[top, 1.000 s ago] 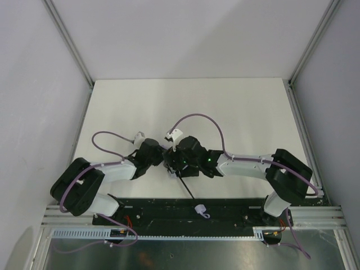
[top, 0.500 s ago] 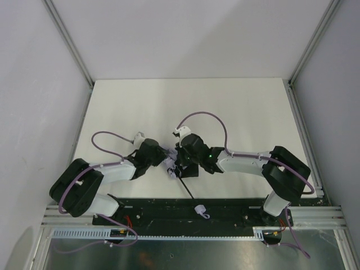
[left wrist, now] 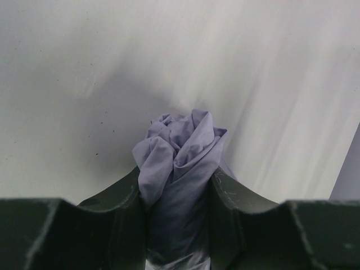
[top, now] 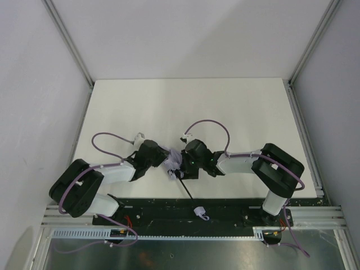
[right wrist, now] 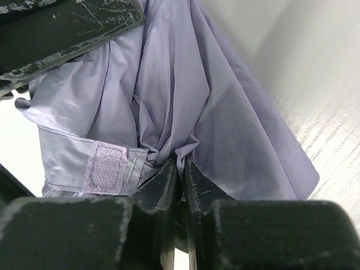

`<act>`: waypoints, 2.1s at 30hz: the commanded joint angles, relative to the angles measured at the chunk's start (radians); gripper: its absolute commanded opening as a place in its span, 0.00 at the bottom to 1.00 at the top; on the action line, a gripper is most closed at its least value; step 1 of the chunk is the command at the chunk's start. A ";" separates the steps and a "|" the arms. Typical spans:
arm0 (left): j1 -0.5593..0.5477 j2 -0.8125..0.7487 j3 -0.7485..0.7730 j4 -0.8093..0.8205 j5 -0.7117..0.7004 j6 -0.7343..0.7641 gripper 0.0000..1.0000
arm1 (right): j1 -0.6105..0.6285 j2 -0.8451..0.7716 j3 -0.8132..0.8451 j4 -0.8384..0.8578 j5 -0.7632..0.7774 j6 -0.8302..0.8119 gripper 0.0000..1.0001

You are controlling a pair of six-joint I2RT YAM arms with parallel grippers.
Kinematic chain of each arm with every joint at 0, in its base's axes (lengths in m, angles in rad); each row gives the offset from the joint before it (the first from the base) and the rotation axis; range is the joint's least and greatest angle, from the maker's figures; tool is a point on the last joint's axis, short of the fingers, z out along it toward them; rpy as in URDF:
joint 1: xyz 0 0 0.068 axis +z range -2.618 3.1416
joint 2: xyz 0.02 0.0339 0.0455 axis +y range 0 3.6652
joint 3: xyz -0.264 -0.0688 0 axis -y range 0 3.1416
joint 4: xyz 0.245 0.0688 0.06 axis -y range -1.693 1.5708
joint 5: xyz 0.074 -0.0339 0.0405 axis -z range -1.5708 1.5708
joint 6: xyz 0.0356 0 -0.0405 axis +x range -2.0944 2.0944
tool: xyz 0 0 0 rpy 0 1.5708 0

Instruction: Put away the umbrella

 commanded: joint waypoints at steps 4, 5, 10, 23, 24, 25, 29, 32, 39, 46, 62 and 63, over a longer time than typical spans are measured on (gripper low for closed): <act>0.004 -0.015 -0.056 -0.048 -0.015 -0.005 0.00 | -0.021 -0.126 -0.028 -0.088 -0.092 0.046 0.39; 0.004 -0.020 -0.057 -0.048 -0.016 -0.004 0.00 | -0.034 -0.158 -0.028 -0.120 -0.099 0.046 0.46; 0.004 -0.031 -0.056 -0.048 -0.015 0.000 0.00 | -0.083 -0.297 -0.035 -0.241 -0.131 0.057 0.69; 0.003 -0.044 -0.056 -0.042 -0.001 -0.003 0.00 | -0.299 -0.303 -0.218 -0.025 -0.173 0.158 0.81; 0.003 -0.045 -0.056 -0.041 0.000 -0.004 0.00 | -0.297 -0.290 -0.222 0.002 -0.190 0.160 0.81; 0.004 -0.046 -0.056 -0.040 0.001 -0.004 0.00 | -0.294 -0.283 -0.229 0.028 -0.199 0.166 0.80; 0.003 -0.064 -0.062 -0.033 0.012 -0.002 0.00 | -0.290 -0.280 -0.256 0.090 -0.205 0.194 0.80; 0.005 -0.108 -0.069 -0.025 0.028 -0.003 0.00 | -0.303 -0.320 -0.273 0.074 -0.211 0.183 0.81; 0.039 -0.321 -0.072 0.018 0.134 -0.033 0.00 | -0.363 -0.485 -0.294 0.052 -0.487 0.091 0.84; 0.128 -0.528 0.020 0.042 0.266 -0.041 0.00 | -0.577 -0.547 -0.294 0.045 -0.603 0.354 0.90; 0.204 -0.495 0.304 0.225 0.410 -0.209 0.00 | -0.427 -0.244 -0.358 0.785 -0.558 1.247 0.85; 0.204 -0.491 0.316 0.231 0.407 -0.214 0.00 | -0.391 -0.217 -0.360 0.871 -0.524 1.309 0.84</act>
